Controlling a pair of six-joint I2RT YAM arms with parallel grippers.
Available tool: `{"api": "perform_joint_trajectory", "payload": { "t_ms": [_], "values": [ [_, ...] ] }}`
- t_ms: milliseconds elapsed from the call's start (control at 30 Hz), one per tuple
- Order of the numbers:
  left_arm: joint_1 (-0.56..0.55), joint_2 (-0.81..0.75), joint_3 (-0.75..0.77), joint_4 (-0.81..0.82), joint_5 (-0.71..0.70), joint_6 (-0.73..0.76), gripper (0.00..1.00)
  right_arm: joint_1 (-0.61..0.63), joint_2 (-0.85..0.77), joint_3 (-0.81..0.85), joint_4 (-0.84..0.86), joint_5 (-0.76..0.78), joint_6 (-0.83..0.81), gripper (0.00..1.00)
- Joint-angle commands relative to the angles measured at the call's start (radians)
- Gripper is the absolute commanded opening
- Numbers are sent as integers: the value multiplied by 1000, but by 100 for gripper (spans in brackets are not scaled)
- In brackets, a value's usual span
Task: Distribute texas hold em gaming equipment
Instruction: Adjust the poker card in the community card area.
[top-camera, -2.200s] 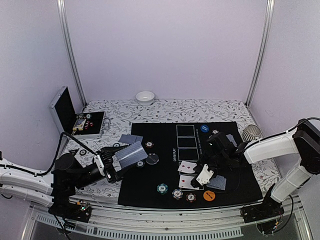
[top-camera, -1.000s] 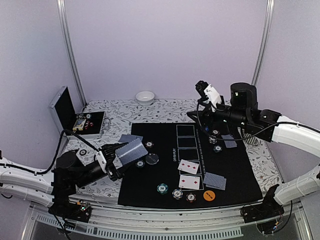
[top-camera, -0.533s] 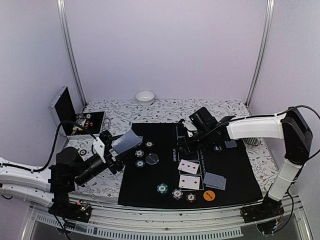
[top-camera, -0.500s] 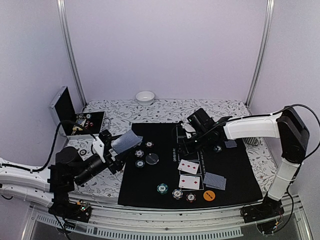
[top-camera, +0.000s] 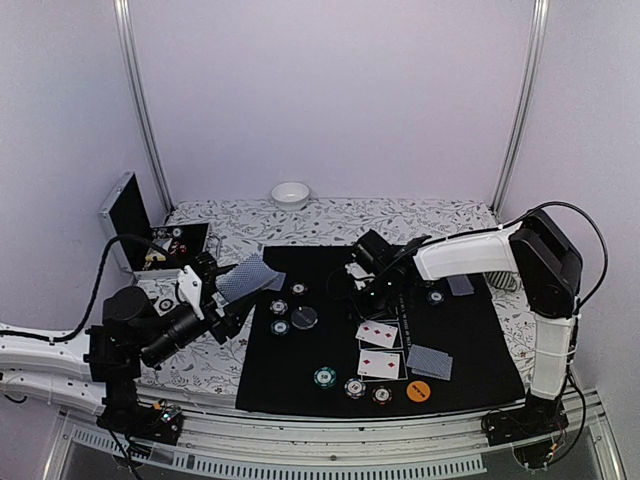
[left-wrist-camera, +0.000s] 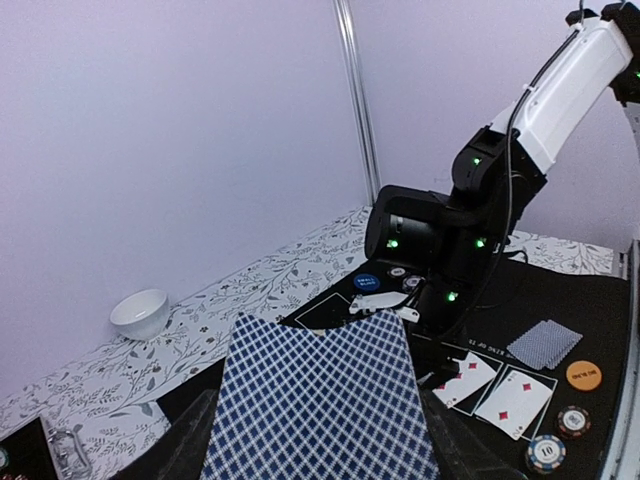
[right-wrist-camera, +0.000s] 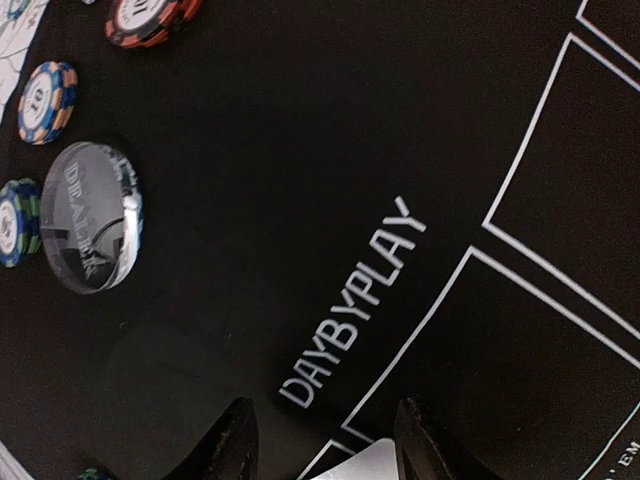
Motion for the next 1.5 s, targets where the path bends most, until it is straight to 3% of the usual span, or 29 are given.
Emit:
{"api": "perform_joint_trajectory", "payload": {
  "t_ms": [0, 467, 733, 833, 1000, 1167, 1467],
  "values": [
    [1, -3, -1, 22, 11, 29, 61, 29, 67, 38, -86, 115, -35, 49],
    [0, 4, 14, 20, 9, 50, 61, 111, -31, -7, -116, 147, -167, 41],
    [1, 9, 22, 4, 2, 57, 61, 110, -64, 85, -116, 101, -165, 45],
    [0, 6, 22, -5, 5, 49, 61, 69, -154, 60, -107, 87, -116, 48],
    [1, -3, 19, -13, 7, 49, 61, -65, -327, -152, -90, 99, -42, 47],
    [0, -2, 14, -10, 3, 53, 61, -139, -378, -277, -89, 136, -34, 31],
    [1, -17, 4, -18, 0, 46, 61, -140, -264, -317, -60, 102, -19, 10]
  ]
}}
